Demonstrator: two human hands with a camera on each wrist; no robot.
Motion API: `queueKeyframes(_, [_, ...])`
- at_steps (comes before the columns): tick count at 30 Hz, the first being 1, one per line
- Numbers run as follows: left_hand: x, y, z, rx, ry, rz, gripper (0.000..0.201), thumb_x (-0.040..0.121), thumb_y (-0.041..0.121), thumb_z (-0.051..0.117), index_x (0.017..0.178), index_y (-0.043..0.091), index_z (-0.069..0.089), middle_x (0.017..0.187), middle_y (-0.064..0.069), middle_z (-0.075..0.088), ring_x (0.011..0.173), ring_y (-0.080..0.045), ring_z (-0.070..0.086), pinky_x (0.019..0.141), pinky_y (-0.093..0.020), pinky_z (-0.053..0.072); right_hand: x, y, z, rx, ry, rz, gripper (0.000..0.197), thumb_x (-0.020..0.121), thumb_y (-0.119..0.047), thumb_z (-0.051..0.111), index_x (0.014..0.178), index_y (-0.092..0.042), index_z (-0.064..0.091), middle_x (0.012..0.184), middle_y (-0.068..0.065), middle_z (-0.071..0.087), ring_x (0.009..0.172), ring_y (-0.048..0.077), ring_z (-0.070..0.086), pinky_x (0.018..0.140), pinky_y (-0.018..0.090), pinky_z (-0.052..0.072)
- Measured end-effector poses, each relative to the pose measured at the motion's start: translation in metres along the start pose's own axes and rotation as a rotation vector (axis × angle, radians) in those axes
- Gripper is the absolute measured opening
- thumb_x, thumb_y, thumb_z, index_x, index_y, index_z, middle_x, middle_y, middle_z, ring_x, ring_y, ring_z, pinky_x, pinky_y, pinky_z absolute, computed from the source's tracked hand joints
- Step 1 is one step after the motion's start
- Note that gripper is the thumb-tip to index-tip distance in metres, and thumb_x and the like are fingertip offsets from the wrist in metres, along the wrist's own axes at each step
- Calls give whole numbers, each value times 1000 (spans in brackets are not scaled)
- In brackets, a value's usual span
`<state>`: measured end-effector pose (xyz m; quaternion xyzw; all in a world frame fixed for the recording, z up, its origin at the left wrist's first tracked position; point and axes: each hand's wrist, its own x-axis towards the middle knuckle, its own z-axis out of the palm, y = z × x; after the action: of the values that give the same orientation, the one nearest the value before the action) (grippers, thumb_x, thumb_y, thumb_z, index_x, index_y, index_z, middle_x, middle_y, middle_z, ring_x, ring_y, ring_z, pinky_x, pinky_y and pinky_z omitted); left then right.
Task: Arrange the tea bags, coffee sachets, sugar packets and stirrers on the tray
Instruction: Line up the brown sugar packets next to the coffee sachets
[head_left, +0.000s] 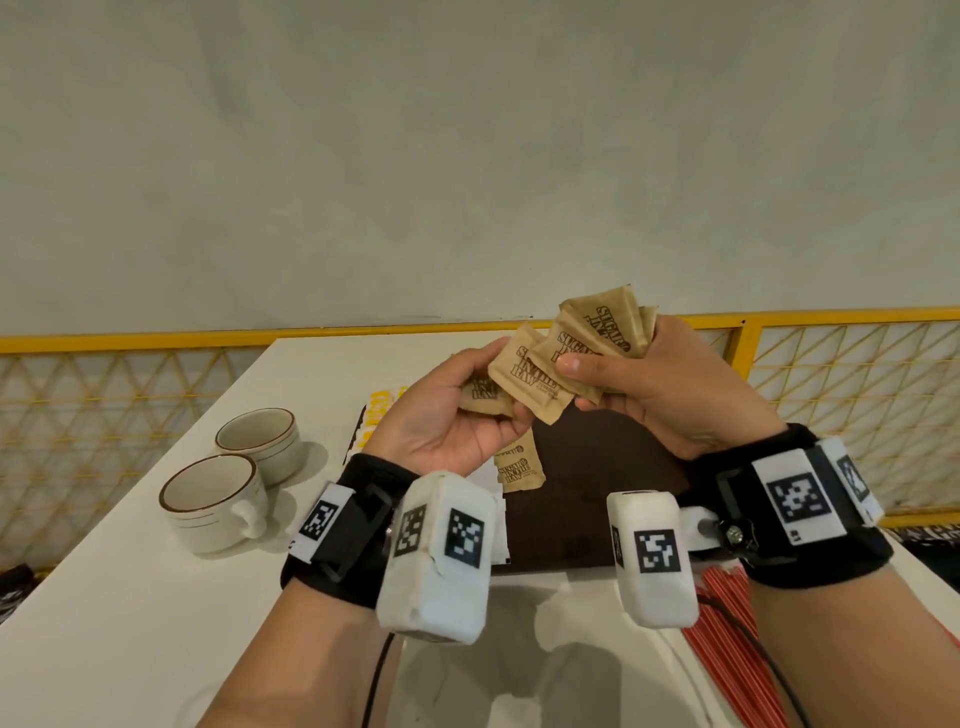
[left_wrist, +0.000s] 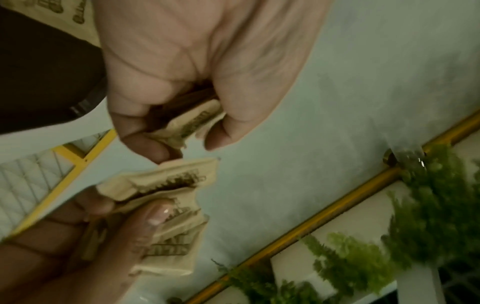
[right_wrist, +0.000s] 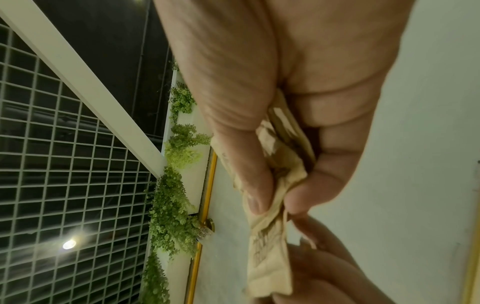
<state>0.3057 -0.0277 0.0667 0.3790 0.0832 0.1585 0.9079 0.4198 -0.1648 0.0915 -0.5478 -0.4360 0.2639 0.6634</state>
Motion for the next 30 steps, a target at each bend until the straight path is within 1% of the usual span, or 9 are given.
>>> queueKeyframes(4, [0, -9, 4, 262, 11, -36, 60, 80, 59, 50, 105, 6, 64, 89, -12, 66, 76, -18, 62, 56, -23, 51, 6, 9, -2, -55, 19, 45, 22, 81, 3, 66, 102, -2, 63, 89, 11, 70, 78, 18, 70, 55, 20, 54])
queueKeyframes(6, [0, -15, 6, 326, 11, -11, 54, 80, 48, 56, 112, 4, 60, 90, -14, 65, 73, -18, 64, 59, -24, 55, 8, 15, 0, -105, 23, 73, 21, 83, 0, 66, 104, 2, 62, 89, 14, 68, 77, 20, 67, 54, 20, 52])
queueKeyframes(9, [1, -20, 4, 336, 36, 18, 27, 92, 7, 54, 118, 1, 55, 88, -18, 65, 68, -20, 68, 57, -25, 57, 11, 20, 2, -91, 25, 140, 13, 91, 1, 55, 104, 3, 57, 82, 14, 63, 66, 19, 60, 50, 21, 48])
queueKeyframes(11, [1, -19, 1, 305, 47, 25, 26, 93, -2, 49, 118, 0, 54, 87, -22, 66, 69, -25, 69, 57, -28, 58, 12, 20, 0, -39, 15, 177, 15, 91, 7, 47, 102, 1, 55, 78, 14, 62, 59, 19, 58, 48, 22, 47])
queueKeyframes(14, [1, -15, 0, 253, 50, 29, 20, 93, 6, 52, 112, 3, 55, 90, -25, 66, 74, -30, 69, 60, -30, 59, 10, 20, -5, -79, -38, 171, 24, 88, 4, 58, 111, -4, 56, 85, 11, 64, 66, 17, 61, 50, 21, 48])
queueKeyframes(18, [3, -18, -2, 330, 54, 40, 46, 81, 28, 64, 118, 2, 56, 96, -17, 67, 78, -24, 69, 61, -26, 57, 10, 24, -3, -188, -65, 155, 33, 82, -4, 70, 113, -4, 60, 83, 5, 67, 65, 13, 60, 45, 19, 42])
queueKeyframes(22, [4, -23, -2, 371, 74, 26, 14, 90, 16, 60, 102, 8, 59, 79, -11, 69, 66, -21, 68, 54, -23, 56, 10, 26, 3, -163, -115, 166, 22, 85, -1, 64, 107, 0, 58, 75, 7, 63, 58, 13, 57, 41, 20, 39])
queueKeyframes(26, [3, -19, -4, 342, 96, 29, 13, 91, 11, 57, 104, 8, 59, 80, -13, 70, 63, -21, 68, 49, -23, 54, 11, 20, 1, 65, 21, 251, 16, 92, 3, 44, 98, -7, 55, 77, 11, 67, 63, 18, 62, 45, 23, 46])
queueKeyframes(30, [2, -13, -7, 299, 111, 58, 10, 91, 6, 57, 101, 6, 58, 87, -15, 69, 66, -21, 69, 49, -24, 55, 12, 16, -9, 187, 139, 183, 12, 93, -2, 53, 103, -5, 57, 84, 10, 72, 71, 18, 70, 52, 21, 55])
